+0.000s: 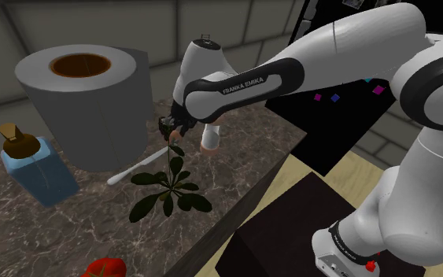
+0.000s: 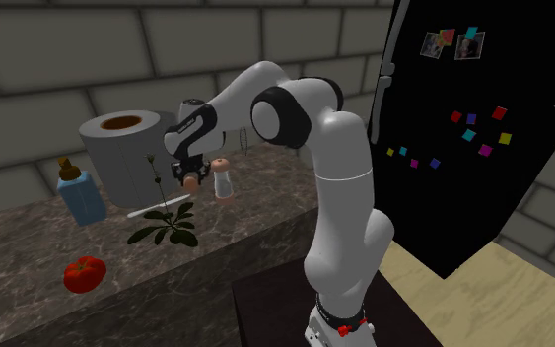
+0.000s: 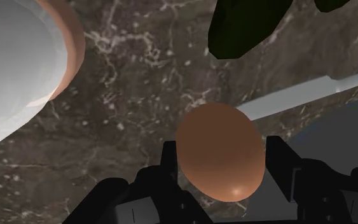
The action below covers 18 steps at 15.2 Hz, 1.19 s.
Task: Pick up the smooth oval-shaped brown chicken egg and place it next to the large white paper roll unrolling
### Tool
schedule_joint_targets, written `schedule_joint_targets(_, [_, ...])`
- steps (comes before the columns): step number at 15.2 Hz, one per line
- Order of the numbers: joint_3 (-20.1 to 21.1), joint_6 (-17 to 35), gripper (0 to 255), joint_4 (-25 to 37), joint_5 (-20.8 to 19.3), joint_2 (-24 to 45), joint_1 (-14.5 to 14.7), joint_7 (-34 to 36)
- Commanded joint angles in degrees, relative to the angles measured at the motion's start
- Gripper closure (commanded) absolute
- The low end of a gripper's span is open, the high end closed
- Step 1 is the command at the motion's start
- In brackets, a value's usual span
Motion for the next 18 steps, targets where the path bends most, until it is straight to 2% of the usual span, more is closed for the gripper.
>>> schedule_joint_targets(1, [0.0,1.0,255,-0.4,0.0,0.6,0.0,-0.1])
schedule_joint_targets(8, [0.0,1.0,255,-0.4,0.0,0.6,0.0,-0.1])
schedule_joint_targets(9, [0.0,1.0,0,-0.4,0.0,0.6,0.0,-0.1])
schedule_joint_targets(14, [0.0,1.0,0,-0.4,0.0,0.6,0.0,-0.1])
schedule_joint_targets(18, [-0.1,-4.5,0,-0.2,0.3,-4.7,-0.5,-0.3])
